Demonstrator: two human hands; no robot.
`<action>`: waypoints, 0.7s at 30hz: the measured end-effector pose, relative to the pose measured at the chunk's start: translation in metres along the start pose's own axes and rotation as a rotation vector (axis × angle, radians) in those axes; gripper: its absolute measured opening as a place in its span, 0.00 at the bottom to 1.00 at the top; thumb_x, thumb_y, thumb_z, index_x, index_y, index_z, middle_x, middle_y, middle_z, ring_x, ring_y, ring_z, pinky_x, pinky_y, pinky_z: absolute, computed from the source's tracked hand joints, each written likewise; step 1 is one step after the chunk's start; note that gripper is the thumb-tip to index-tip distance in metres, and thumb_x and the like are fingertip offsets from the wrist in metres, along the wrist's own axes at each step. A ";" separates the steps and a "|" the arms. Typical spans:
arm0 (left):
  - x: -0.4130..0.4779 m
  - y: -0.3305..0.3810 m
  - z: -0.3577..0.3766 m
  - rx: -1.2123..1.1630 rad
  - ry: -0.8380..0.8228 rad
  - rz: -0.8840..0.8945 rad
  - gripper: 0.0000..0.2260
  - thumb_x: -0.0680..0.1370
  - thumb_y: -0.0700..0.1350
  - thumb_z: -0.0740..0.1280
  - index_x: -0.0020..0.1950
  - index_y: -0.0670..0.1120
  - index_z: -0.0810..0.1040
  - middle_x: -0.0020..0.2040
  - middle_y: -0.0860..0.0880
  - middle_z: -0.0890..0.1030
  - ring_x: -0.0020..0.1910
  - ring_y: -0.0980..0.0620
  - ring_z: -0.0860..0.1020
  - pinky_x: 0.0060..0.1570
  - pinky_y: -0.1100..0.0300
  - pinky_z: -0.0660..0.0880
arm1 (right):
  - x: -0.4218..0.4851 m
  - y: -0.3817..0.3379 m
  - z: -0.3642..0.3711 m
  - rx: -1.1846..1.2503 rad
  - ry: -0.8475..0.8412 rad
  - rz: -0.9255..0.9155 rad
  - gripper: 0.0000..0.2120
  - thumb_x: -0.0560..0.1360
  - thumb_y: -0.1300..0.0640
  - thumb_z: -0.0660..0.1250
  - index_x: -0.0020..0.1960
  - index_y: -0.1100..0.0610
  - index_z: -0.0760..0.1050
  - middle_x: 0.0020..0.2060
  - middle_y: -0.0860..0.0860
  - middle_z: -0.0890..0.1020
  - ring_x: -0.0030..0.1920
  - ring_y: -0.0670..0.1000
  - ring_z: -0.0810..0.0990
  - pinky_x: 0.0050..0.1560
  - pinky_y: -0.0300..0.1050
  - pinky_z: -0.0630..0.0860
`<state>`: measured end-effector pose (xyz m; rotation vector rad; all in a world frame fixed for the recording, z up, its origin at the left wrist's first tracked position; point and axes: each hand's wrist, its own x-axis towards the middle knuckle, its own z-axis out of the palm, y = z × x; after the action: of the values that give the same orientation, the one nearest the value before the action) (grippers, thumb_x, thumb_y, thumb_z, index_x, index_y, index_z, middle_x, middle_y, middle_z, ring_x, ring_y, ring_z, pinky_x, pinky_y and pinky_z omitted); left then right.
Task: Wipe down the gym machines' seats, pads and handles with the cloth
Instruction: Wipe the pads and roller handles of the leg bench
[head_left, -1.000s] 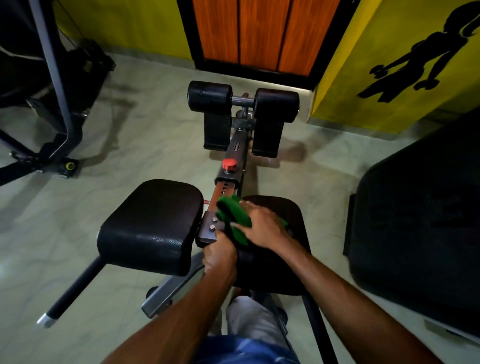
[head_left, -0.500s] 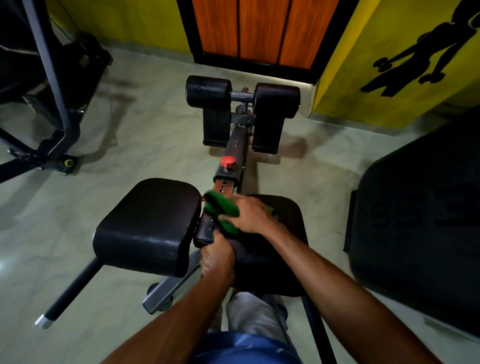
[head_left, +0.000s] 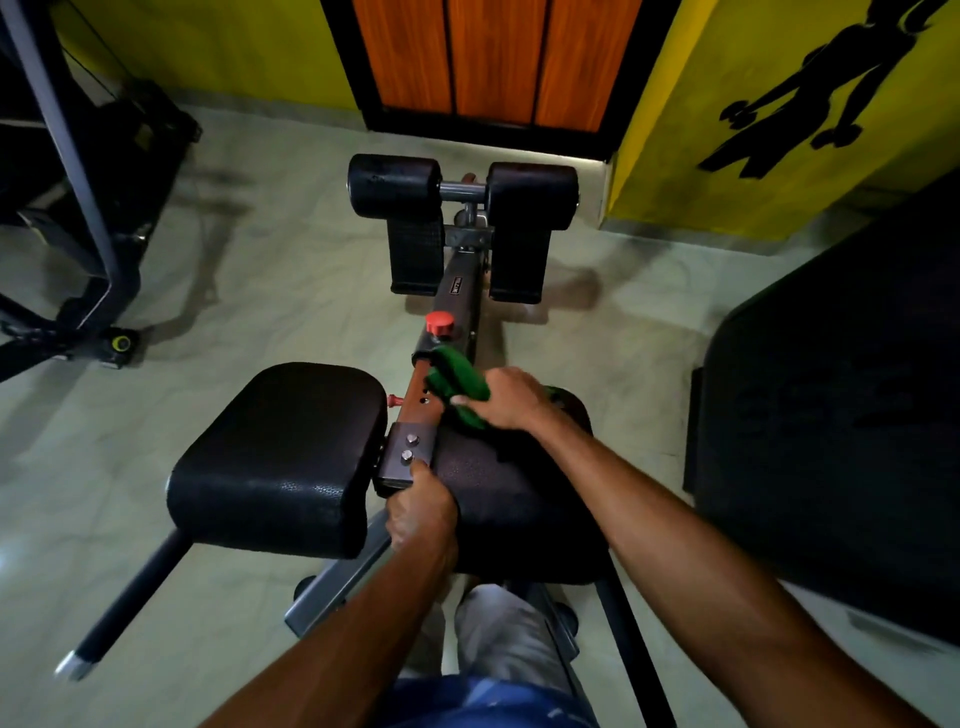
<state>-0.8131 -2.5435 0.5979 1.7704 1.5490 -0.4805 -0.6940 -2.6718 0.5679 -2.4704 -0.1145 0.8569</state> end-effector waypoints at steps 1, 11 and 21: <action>0.000 0.000 0.000 -0.015 0.009 -0.002 0.33 0.80 0.64 0.55 0.67 0.35 0.72 0.65 0.35 0.75 0.65 0.37 0.73 0.65 0.47 0.67 | -0.003 0.000 0.003 0.019 -0.012 -0.052 0.23 0.78 0.41 0.70 0.61 0.59 0.80 0.53 0.58 0.84 0.53 0.57 0.82 0.41 0.40 0.65; 0.001 -0.002 0.002 -0.117 0.032 -0.043 0.35 0.76 0.67 0.58 0.67 0.37 0.73 0.62 0.37 0.77 0.60 0.38 0.75 0.65 0.46 0.70 | 0.004 0.100 -0.010 0.238 0.090 0.479 0.36 0.71 0.30 0.71 0.62 0.60 0.80 0.55 0.59 0.84 0.55 0.61 0.83 0.49 0.47 0.77; -0.006 -0.004 -0.009 -0.177 -0.085 0.036 0.33 0.79 0.62 0.56 0.70 0.36 0.69 0.66 0.36 0.74 0.62 0.38 0.74 0.65 0.48 0.69 | -0.088 0.099 0.025 0.672 0.199 0.618 0.50 0.63 0.30 0.77 0.74 0.61 0.71 0.66 0.59 0.79 0.62 0.60 0.80 0.61 0.50 0.78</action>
<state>-0.8195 -2.5408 0.6072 1.6197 1.4519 -0.3832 -0.7873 -2.7673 0.5508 -1.9225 0.8987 0.7108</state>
